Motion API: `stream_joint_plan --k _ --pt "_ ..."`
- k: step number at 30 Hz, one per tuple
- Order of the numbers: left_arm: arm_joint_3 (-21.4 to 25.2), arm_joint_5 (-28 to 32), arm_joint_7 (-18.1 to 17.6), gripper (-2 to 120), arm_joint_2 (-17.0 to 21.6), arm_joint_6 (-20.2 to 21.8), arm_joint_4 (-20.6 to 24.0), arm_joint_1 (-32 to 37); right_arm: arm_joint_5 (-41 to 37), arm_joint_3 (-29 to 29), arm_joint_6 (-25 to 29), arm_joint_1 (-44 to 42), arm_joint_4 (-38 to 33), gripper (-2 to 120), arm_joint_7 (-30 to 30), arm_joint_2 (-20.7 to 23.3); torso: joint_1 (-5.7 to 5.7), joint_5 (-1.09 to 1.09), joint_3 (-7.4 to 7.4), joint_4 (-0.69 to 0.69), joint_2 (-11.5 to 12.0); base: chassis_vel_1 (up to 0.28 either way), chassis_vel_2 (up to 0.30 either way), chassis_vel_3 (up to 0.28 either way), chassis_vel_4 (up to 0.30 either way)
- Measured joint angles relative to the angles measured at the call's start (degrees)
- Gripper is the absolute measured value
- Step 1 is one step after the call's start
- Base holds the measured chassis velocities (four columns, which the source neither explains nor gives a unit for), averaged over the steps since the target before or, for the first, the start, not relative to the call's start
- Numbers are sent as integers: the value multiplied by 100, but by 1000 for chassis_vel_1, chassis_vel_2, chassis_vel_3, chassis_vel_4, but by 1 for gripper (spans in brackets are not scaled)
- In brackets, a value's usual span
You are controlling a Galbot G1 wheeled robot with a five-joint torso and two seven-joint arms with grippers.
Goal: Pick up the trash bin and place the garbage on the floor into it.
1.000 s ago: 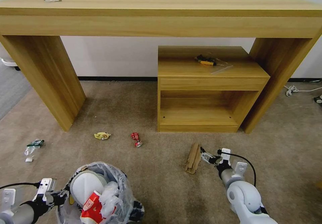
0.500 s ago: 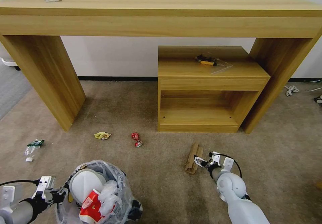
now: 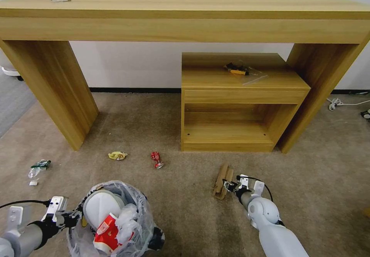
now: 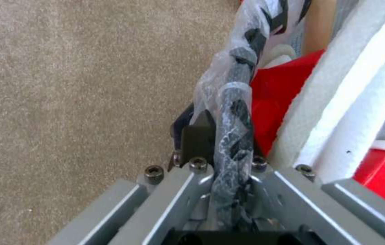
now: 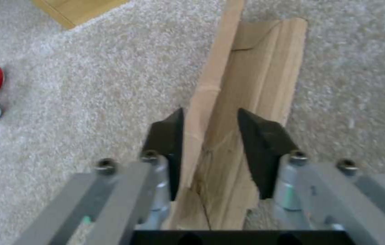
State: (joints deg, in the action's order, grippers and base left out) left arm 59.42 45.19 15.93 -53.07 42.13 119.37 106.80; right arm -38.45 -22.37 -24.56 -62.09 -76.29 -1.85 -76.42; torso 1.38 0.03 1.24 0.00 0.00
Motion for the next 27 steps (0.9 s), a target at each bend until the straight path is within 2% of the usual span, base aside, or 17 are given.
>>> stream_joint_plan --k 8,14,21,27 --pt "-31 13 -1 0 62 0 -17 -45 -16 20 6 120 156 0 5 -48 0 -1 0 0 0 0 0 0 0" --pt "-50 35 0 0 133 0 -31 -101 103 10 99 71 47 0 0 -27 0 -1 0 0 0 0 0 0 0" --pt "-103 57 0 0 206 0 -35 -178 613 -134 292 -227 -513 0 113 49 0 0 -1 1 0 0 0 0 0" --pt "-115 57 2 0 231 0 -30 -180 645 -172 113 -285 -628 0 -75 62 0 -1 -1 0 0 0 0 0 0"
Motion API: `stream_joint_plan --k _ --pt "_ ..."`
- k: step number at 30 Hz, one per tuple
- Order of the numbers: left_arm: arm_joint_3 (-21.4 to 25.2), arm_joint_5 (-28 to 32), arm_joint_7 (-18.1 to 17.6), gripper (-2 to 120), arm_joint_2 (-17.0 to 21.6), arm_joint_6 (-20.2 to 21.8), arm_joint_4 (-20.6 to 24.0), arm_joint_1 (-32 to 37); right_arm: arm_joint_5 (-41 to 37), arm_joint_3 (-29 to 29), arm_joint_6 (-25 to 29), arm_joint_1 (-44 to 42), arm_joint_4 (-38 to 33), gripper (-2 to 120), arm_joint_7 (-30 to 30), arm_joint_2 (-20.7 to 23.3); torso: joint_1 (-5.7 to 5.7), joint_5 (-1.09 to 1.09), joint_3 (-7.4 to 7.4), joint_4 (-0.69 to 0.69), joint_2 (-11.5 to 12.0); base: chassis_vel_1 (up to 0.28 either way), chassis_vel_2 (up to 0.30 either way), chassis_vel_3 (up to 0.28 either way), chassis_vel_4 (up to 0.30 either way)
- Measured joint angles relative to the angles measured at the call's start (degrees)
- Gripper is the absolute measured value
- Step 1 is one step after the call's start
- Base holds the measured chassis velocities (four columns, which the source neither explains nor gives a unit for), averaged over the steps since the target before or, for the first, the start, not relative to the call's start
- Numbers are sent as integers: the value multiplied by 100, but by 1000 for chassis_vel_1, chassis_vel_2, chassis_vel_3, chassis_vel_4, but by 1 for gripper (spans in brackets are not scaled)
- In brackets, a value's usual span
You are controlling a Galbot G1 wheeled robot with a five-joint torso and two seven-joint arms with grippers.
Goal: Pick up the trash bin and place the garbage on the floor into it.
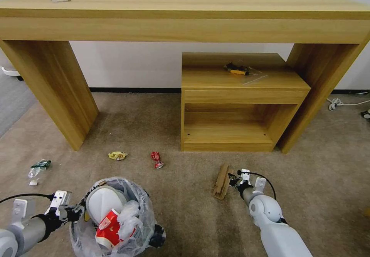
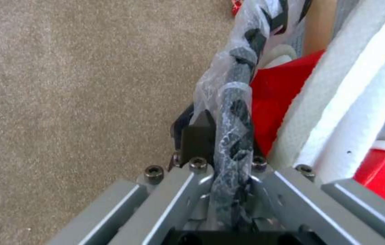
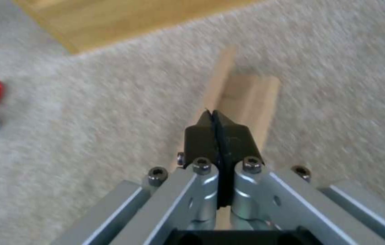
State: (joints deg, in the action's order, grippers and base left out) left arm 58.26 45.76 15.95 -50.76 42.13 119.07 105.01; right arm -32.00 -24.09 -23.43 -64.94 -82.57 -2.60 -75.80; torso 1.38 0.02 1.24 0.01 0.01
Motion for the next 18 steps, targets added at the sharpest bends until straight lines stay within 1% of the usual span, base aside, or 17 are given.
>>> stream_joint_plan --k 3,4,7,8,11,12,15,16,18 --pt "26 4 14 0 35 0 -5 14 48 -11 -311 0 0 12 -223 -9 0 0 0 0 0 0 0 0 0" --pt "26 4 14 0 35 0 -5 14 48 -11 -311 0 0 12 -223 -9 0 0 0 0 0 0 0 0 0" --pt "47 7 18 0 54 0 -5 21 -77 48 -644 79 -8 27 -494 -8 0 0 0 0 0 0 0 0 0" --pt "47 7 18 0 54 0 -5 21 -77 48 -644 79 -8 27 -494 -8 0 0 0 0 0 0 0 0 0" --pt "20 7 16 0 55 0 2 -2 -299 112 -856 255 121 41 -580 -9 0 0 0 -1 0 0 0 0 0" --pt "20 7 16 0 55 0 2 -2 -299 112 -856 255 121 41 -580 -9 0 0 0 -1 0 0 0 0 0" --pt "-30 2 -8 0 56 0 25 -42 -708 151 -1066 443 293 55 -686 -7 0 0 0 -1 0 0 0 0 0" --pt "-30 2 -8 0 56 0 25 -42 -708 151 -1066 443 293 55 -686 -7 0 0 0 -1 0 0 0 0 0" --pt "-60 -3 -40 0 65 0 33 -62 -804 175 -1101 544 434 64 -697 -8 0 0 0 0 0 0 0 0 0"
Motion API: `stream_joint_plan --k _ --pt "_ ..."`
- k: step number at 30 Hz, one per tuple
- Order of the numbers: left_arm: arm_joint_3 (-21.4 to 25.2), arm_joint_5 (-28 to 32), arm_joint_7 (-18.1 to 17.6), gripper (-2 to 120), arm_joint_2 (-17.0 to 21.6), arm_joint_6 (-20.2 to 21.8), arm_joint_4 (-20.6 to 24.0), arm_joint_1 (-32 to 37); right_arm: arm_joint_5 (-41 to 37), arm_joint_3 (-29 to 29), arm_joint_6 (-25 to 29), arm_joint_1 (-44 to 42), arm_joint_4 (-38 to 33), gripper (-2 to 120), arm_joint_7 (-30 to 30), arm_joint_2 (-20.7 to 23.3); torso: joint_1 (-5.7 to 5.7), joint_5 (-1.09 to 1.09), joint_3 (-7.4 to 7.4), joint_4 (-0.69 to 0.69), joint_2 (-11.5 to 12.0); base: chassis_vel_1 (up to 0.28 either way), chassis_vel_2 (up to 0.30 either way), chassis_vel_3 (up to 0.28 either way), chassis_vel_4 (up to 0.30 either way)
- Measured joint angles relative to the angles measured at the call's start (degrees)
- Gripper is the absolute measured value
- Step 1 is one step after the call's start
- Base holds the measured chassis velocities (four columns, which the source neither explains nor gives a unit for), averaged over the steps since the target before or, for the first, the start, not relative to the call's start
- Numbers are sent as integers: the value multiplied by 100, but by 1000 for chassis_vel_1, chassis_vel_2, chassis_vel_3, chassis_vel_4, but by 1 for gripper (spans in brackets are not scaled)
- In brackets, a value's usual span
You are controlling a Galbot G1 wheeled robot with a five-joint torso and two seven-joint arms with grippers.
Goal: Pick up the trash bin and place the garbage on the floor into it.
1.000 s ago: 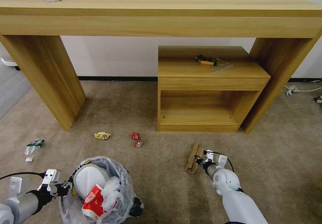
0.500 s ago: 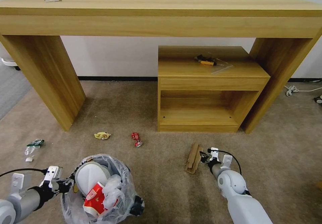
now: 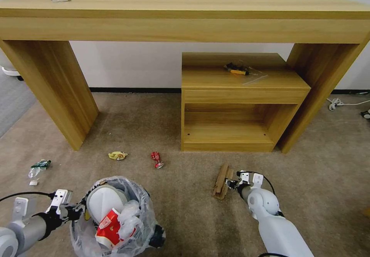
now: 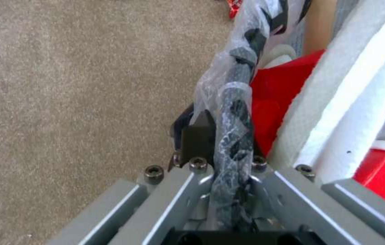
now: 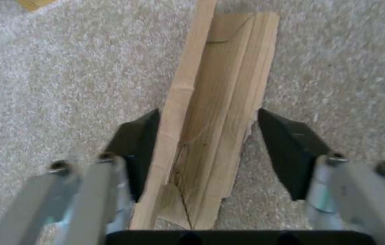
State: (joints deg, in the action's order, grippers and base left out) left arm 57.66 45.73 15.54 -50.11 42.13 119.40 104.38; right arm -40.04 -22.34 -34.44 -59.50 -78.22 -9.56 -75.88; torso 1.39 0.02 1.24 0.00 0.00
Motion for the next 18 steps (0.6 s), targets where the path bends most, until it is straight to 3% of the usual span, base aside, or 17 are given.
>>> stream_joint_plan --k 10,15,18 --pt "-172 3 -156 0 28 0 49 -136 -24 179 159 365 695 98 324 -5 0 0 0 1 0 0 0 0 0" --pt "-205 4 -196 0 30 0 60 -156 22 251 228 507 912 91 506 -6 0 0 0 0 0 0 0 0 0" --pt "-225 4 -216 0 29 0 89 -157 63 310 300 633 1134 76 644 -13 0 0 0 0 0 0 0 0 0"
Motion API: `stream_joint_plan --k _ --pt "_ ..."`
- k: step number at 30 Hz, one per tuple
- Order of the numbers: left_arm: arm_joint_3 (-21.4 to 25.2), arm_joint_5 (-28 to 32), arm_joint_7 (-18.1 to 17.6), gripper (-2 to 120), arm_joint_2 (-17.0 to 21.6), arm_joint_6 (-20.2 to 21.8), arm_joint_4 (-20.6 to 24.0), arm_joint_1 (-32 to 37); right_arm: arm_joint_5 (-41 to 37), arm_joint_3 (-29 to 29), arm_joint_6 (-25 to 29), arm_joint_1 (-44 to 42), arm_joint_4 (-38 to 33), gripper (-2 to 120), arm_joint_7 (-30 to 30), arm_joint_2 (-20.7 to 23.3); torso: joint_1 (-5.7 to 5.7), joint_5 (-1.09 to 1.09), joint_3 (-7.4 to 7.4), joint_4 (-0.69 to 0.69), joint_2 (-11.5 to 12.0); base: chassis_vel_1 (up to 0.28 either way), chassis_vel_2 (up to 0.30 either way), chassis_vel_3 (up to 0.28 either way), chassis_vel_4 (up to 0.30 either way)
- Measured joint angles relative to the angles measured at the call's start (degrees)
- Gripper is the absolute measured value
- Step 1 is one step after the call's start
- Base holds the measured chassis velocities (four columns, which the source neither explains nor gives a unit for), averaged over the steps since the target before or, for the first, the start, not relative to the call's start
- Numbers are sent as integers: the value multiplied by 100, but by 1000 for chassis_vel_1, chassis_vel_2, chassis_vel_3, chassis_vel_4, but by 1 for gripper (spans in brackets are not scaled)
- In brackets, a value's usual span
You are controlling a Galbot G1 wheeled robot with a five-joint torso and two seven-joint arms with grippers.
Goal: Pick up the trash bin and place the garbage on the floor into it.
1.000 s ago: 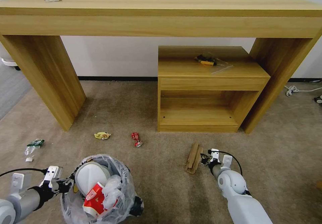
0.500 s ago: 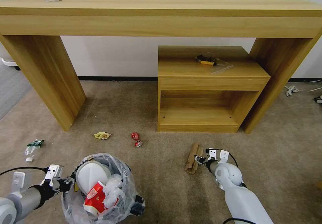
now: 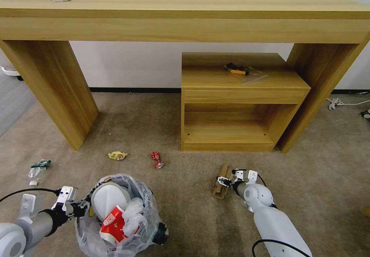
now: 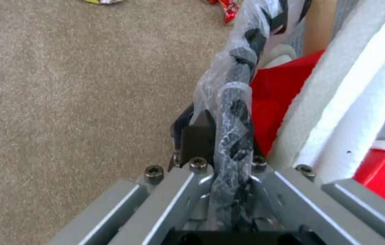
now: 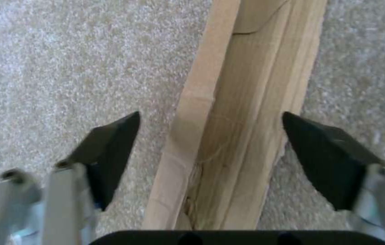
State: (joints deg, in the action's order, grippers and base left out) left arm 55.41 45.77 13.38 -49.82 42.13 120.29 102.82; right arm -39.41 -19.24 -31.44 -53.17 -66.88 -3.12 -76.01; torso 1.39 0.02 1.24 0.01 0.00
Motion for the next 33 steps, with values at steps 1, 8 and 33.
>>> stream_joint_plan --k 1,8,33 --pt "0 0 0 0 0 0 0 0 0 0 0 0 0 76 0 0 0 0 0 0 0 0 0 0 0" --pt "-14 1 -37 0 4 0 19 -2 37 46 58 185 355 53 81 -69 0 0 0 0 0 0 0 0 0" --pt "-583 210 -142 0 407 0 -247 -1009 1259 -34 1048 -319 -595 0 865 179 0 -1 0 -1 0 0 0 0 0"
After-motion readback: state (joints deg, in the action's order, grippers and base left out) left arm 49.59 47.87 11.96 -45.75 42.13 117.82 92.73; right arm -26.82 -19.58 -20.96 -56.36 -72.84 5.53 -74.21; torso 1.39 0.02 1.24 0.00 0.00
